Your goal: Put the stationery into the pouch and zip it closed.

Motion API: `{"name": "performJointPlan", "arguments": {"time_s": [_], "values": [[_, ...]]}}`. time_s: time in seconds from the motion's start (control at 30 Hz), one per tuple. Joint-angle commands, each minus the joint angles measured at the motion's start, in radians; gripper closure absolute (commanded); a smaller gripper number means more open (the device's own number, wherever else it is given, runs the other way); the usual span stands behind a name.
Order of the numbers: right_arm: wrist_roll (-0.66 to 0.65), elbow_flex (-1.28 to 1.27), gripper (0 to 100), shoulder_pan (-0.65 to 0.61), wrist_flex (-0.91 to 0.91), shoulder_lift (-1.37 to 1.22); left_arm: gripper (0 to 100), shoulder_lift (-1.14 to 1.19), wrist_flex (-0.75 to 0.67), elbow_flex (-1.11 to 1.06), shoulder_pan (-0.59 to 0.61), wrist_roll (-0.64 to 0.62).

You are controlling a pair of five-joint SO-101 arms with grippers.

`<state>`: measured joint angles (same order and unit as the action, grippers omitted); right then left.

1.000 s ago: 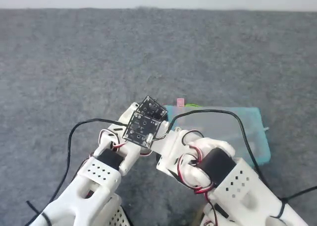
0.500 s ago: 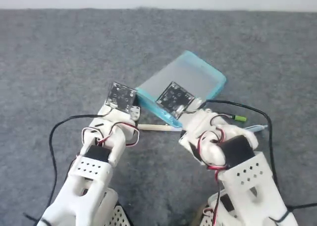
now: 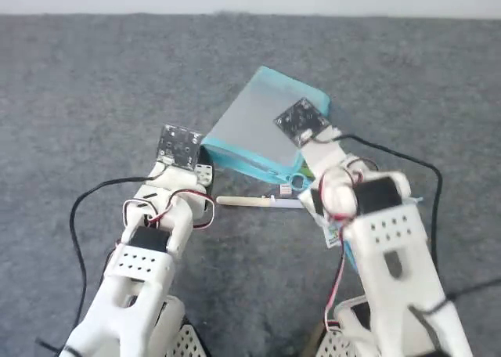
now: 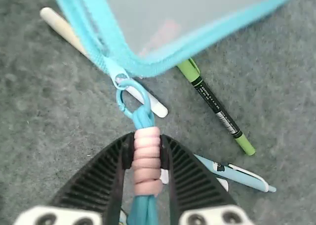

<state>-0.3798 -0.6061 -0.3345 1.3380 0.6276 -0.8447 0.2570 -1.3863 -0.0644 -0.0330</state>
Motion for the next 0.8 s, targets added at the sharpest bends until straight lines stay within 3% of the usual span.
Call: {"name": "performJointPlan", "arguments": {"time_s": [0.0, 0.23, 0.57, 0.77], "values": [[0.035, 0.083, 99.2, 0.053, -0.033, -0.062, 99, -0.003, 0.005, 0.082, 0.095, -0.055], [0.04, 0.091, 99.2, 0.082, -0.076, -0.136, 99, -0.005, 0.009, 0.088, 0.13, -0.058], [0.041, 0.206, 99.2, 0.2, -0.088, -0.312, 99, -0.005, 0.132, 0.136, 0.129, -0.055], [0.04, 0.213, 97.6, 0.147, -0.068, -0.329, 99, -0.005, 0.132, 0.136, 0.12, -0.049]]}}
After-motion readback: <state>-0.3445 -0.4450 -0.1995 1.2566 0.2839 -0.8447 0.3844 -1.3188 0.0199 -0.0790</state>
